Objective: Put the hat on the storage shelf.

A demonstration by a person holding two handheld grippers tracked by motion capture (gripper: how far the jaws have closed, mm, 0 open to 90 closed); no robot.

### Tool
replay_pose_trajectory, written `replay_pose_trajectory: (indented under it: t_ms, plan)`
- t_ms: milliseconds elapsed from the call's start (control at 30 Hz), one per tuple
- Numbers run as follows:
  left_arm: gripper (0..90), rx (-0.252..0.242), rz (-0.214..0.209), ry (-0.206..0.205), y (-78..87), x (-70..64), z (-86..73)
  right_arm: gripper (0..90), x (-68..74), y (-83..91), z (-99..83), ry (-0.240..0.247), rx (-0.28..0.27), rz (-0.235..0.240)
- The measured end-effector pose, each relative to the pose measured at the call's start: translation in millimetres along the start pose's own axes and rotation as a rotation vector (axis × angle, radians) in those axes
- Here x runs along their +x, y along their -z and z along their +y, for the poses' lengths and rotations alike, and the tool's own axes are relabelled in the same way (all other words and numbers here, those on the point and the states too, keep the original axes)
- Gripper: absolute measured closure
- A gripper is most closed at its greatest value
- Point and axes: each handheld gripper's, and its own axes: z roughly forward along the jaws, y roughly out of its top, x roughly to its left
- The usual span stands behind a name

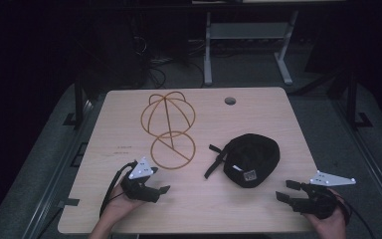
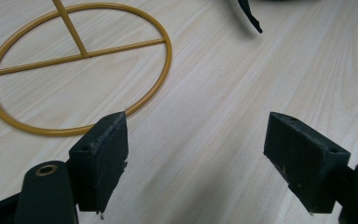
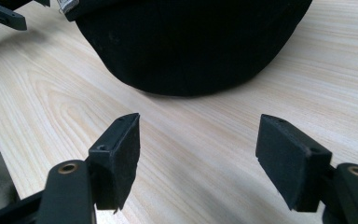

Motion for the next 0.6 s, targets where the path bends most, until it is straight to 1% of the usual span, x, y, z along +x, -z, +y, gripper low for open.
replay_pose_trajectory:
  t_ms: [33, 67, 133, 167, 233, 267, 333, 367, 400, 433, 467, 567, 600]
  plan:
    - [21.5, 0.000, 0.000, 0.000, 0.0, 0.0, 0.0, 30.1, 0.0, 0.0, 0.0, 0.000, 0.000, 0.000]
    - [21.4, -0.011, -0.005, 0.011, -0.1, 0.0, 0.0, 30.1, -0.3, -1.0, 0.1, 0.004, 0.001, -0.002]
    - [21.5, -0.006, -0.006, 0.006, 0.6, 0.5, 0.6, 30.1, -0.7, -1.6, -0.1, 0.010, 0.003, -0.001]
    - [21.5, -0.008, -0.010, 0.011, 0.9, 0.4, 1.2, 30.1, -0.2, -1.8, -0.2, 0.005, 0.008, 0.000]
    - [21.6, -0.017, -0.012, 0.010, 1.5, -1.0, 3.0, 30.1, -0.1, -2.2, -1.0, 0.011, 0.013, 0.002]
    - [21.6, -0.012, -0.021, -0.001, 1.6, -3.5, 5.1, 30.0, 1.2, -1.7, -1.3, 0.005, 0.019, 0.005]
    - [21.6, -0.018, -0.020, -0.002, 1.7, -5.3, 6.3, 30.0, 1.9, -1.3, -1.3, 0.007, 0.017, 0.008]
    - [21.6, -0.020, -0.025, -0.005, 2.4, -6.4, 7.7, 30.0, 2.8, -1.1, -1.4, 0.008, 0.014, 0.008]
    - [21.6, -0.040, -0.045, 0.013, 1.8, -8.7, 10.1, 30.0, 3.9, -0.9, -1.8, 0.012, 0.016, 0.008]
    - [21.6, -0.040, -0.045, 0.013, 1.8, -8.7, 10.1, 30.0, 3.9, -0.9, -1.8, 0.012, 0.016, 0.008]
    - [21.6, -0.032, -0.049, 0.002, -0.3, -9.9, 11.9, 29.9, 4.1, -1.0, -1.7, 0.014, 0.017, 0.010]
    - [21.5, -0.028, -0.056, 0.006, -3.4, -11.2, 14.4, 29.9, 3.5, -1.9, -1.3, 0.013, 0.021, 0.014]
    - [21.5, -0.028, -0.057, 0.002, -4.3, -11.9, 16.3, 29.8, 2.5, -2.9, -1.3, 0.005, 0.031, 0.015]
